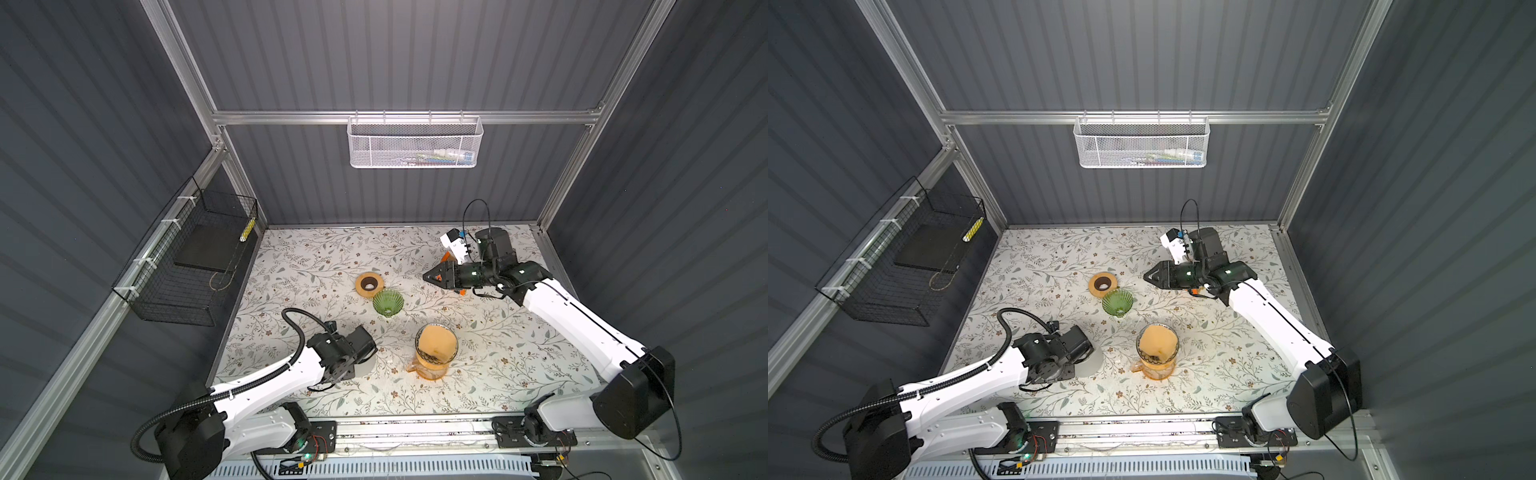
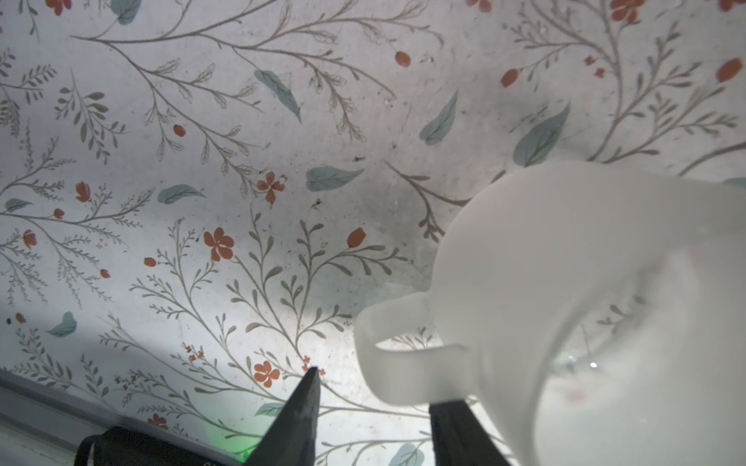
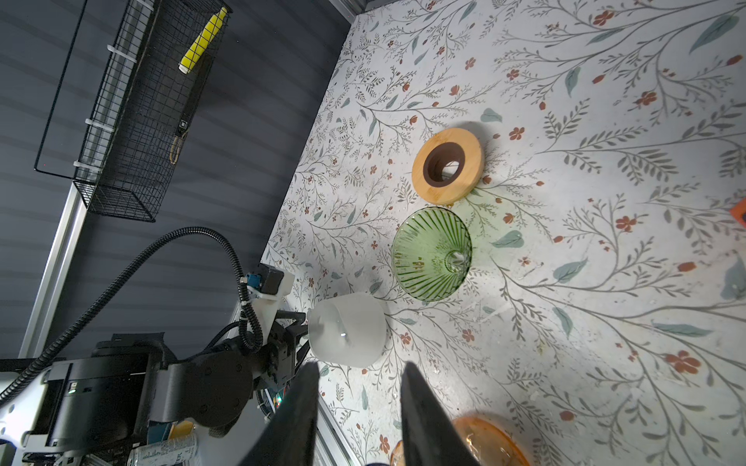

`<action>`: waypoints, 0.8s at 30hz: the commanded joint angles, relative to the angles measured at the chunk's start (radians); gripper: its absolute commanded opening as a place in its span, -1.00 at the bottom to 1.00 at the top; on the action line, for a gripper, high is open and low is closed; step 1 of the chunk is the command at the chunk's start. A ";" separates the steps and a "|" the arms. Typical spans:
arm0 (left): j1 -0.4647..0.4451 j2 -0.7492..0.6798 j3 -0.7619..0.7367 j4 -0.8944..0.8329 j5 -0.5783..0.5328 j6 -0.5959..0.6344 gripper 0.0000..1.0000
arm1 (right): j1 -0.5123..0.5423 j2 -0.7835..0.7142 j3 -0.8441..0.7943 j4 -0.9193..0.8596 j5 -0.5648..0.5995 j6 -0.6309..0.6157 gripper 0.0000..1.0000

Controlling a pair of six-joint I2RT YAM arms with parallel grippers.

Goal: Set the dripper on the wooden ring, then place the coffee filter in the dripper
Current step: 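Carry the white pitcher toward the robot and set it down, opening the left gripper, then reach the left gripper to the wooden ring and grasp it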

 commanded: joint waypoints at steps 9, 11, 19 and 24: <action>0.004 -0.126 0.164 -0.029 0.093 0.076 -0.09 | 0.005 0.011 0.031 0.018 -0.023 -0.008 -0.28; 0.004 -0.080 0.243 -0.027 0.085 0.105 -0.10 | 0.004 0.007 0.027 0.022 -0.023 -0.003 -0.27; 0.192 0.107 0.534 0.074 0.145 0.289 -0.04 | 0.002 0.022 0.054 0.005 -0.035 0.000 -0.26; 0.469 0.257 0.550 0.238 0.370 0.374 -0.01 | -0.025 0.059 0.125 -0.051 -0.041 -0.023 -0.25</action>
